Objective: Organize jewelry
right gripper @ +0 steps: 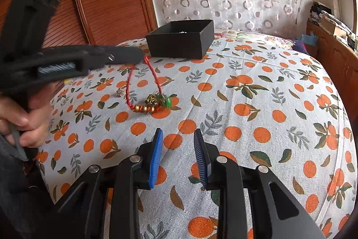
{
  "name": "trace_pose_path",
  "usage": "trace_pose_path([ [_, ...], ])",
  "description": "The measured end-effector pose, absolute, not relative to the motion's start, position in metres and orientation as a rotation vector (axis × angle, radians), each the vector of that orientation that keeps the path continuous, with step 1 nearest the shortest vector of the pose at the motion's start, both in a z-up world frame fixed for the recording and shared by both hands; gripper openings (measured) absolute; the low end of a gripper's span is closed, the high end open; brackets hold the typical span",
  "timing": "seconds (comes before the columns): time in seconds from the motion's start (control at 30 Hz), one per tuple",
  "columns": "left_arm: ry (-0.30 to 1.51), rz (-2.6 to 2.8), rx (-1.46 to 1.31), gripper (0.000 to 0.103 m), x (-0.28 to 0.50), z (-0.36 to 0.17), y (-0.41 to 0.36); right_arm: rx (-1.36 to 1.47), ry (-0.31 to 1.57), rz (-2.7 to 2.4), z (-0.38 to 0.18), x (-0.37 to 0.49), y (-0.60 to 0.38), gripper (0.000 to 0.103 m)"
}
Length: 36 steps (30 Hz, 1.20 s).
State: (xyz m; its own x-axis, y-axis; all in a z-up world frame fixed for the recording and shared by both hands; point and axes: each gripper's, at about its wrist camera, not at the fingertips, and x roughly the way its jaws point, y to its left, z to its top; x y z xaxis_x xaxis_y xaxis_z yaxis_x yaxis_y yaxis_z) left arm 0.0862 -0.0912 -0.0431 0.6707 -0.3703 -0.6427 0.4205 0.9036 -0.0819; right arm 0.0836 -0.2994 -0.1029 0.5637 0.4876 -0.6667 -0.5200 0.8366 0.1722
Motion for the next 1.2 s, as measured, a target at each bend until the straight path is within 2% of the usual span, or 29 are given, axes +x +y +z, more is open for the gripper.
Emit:
trace_pose_path([
  [0.37, 0.669, -0.421, 0.058, 0.006, 0.066, -0.031, -0.071, -0.06, 0.773, 0.581, -0.103, 0.085, -0.299, 0.031],
  [1.03, 0.805, -0.28, 0.033, 0.006, 0.064, -0.092, -0.017, -0.139, 0.793, 0.712, -0.088, 0.105, -0.231, 0.03],
  [1.07, 0.807, -0.278, 0.033, 0.006, 0.065, -0.093, -0.017, -0.139, 0.798, 0.715, -0.088, 0.108, -0.228, 0.028],
  [1.1, 0.81, -0.277, 0.031, 0.006, 0.065, -0.094, -0.017, -0.138, 0.803, 0.718, -0.088, 0.111, -0.225, 0.02],
  [1.2, 0.818, -0.274, 0.027, 0.006, 0.066, -0.098, -0.016, -0.15, 0.812, 0.723, -0.089, 0.118, -0.215, 0.014],
])
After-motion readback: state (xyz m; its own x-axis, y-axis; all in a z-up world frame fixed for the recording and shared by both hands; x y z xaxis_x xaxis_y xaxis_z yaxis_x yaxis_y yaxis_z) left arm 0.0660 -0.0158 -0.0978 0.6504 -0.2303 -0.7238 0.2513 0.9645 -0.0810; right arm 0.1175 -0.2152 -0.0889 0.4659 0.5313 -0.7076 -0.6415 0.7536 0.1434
